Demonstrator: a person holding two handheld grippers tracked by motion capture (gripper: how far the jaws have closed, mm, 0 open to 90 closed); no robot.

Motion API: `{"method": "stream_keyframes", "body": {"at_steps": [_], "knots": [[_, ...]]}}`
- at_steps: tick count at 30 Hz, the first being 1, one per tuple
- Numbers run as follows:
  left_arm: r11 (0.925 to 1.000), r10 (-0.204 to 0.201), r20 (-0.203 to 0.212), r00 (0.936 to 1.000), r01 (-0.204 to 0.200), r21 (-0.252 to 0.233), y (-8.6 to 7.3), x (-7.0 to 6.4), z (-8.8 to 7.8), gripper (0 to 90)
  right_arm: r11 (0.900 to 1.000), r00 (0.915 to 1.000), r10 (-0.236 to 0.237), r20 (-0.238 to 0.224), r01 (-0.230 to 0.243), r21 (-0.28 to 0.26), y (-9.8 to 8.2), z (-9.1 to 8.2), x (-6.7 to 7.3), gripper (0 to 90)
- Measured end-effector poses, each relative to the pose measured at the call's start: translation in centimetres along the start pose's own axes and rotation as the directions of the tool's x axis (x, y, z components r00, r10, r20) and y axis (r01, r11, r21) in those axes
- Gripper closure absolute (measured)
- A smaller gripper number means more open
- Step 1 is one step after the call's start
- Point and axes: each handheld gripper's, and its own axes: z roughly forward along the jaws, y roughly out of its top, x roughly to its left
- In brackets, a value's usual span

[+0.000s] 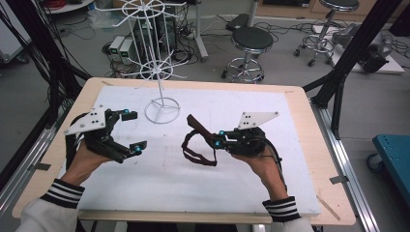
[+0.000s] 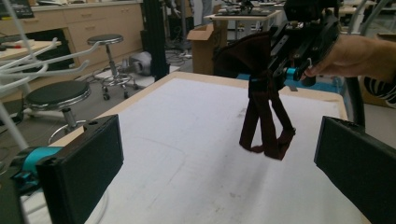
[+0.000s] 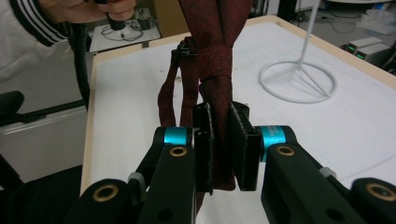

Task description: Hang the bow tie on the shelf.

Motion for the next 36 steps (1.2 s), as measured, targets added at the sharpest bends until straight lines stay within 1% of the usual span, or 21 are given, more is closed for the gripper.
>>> {"method": "stream_keyframes", "body": {"at_steps": [4,7,12,16,20,23,24,25,27,28,29,31,32,33,34,35,36], "knots": [[1.0000,0.003,0.028,0.9996,-0.003,0.007,0.7,-0.2,1.1,1.7,1.000,0.9997,-0.010,-0.024,0.009,-0.005,0.2,0.5,0.2,81.1],[0.9998,0.013,0.052,0.9986,-0.014,0.013,1.0,-0.4,2.0,1.7,1.000,0.9992,-0.018,-0.036,0.018,-0.005,0.3,0.9,0.3,81.1],[0.9994,0.011,0.080,0.9968,-0.013,0.033,1.2,-0.5,3.4,1.7,0.999,0.9963,-0.048,-0.071,0.048,-0.005,0.6,1.8,0.6,81.1],[0.9991,0.009,0.106,0.9943,-0.014,0.041,1.3,-0.6,4.1,1.7,0.997,0.9918,-0.080,-0.100,0.079,-0.007,0.8,2.5,0.9,81.0],[0.9985,0.006,0.133,0.9911,-0.013,0.053,1.3,-0.9,4.7,1.8,0.996,0.9883,-0.094,-0.120,0.094,-0.002,0.9,3.1,1.2,81.0],[0.9983,0.004,0.145,0.9894,-0.012,0.057,1.3,-1.1,4.9,1.8,0.994,0.9853,-0.106,-0.134,0.107,0.003,1.1,3.4,1.4,81.0],[0.9981,0.010,0.143,0.9897,-0.018,0.058,1.4,-1.1,5.0,1.8,0.994,0.9843,-0.112,-0.137,0.113,0.000,1.1,3.5,1.5,80.9],[0.9980,0.016,0.149,0.9888,-0.025,0.058,1.4,-1.1,5.0,2.4,0.994,0.9842,-0.111,-0.138,0.112,0.002,1.1,3.6,1.5,80.9],[0.9979,0.026,0.165,0.9859,-0.035,0.055,1.4,-1.1,5.1,9.2,0.993,0.9828,-0.118,-0.142,0.120,0.004,1.1,3.8,1.5,80.9],[0.9977,0.031,0.163,0.9862,-0.040,0.054,1.4,-1.2,5.2,10.2,0.993,0.9828,-0.117,-0.143,0.119,0.005,1.1,3.9,1.5,80.9],[0.9978,0.026,0.164,0.9861,-0.036,0.056,1.4,-1.2,5.3,10.2,0.992,0.9823,-0.123,-0.141,0.125,0.004,1.2,4.0,1.5,80.9],[0.9975,0.028,0.173,0.9845,-0.039,0.059,1.4,-1.3,5.4,11.0,0.992,0.9821,-0.120,-0.146,0.123,0.012,1.2,4.1,1.5,80.9],[0.9972,0.035,0.175,0.9839,-0.046,0.059,1.4,-1.3,5.5,13.0,0.992,0.9816,-0.119,-0.149,0.122,0.012,1.2,4.2,1.5,80.9],[0.9973,0.034,0.179,0.9832,-0.046,0.058,1.4,-1.4,5.5,15.4,0.992,0.9810,-0.123,-0.150,0.126,0.010,1.2,4.3,1.5,80.9],[0.9971,0.038,0.191,0.9808,-0.050,0.057,1.4,-1.4,5.5,18.7,0.992,0.9806,-0.121,-0.154,0.124,0.013,1.2,4.3,1.5,80.9],[0.9971,0.044,0.194,0.9800,-0.055,0.053,1.4,-1.4,5.6,23.8,0.992,0.9804,-0.123,-0.154,0.127,0.014,1.2,4.4,1.5,80.9],[0.9966,0.051,0.189,0.9806,-0.062,0.053,1.4,-1.5,5.6,27.7,0.991,0.9802,-0.127,-0.152,0.130,0.012,1.3,4.5,1.5,80.9]]}}
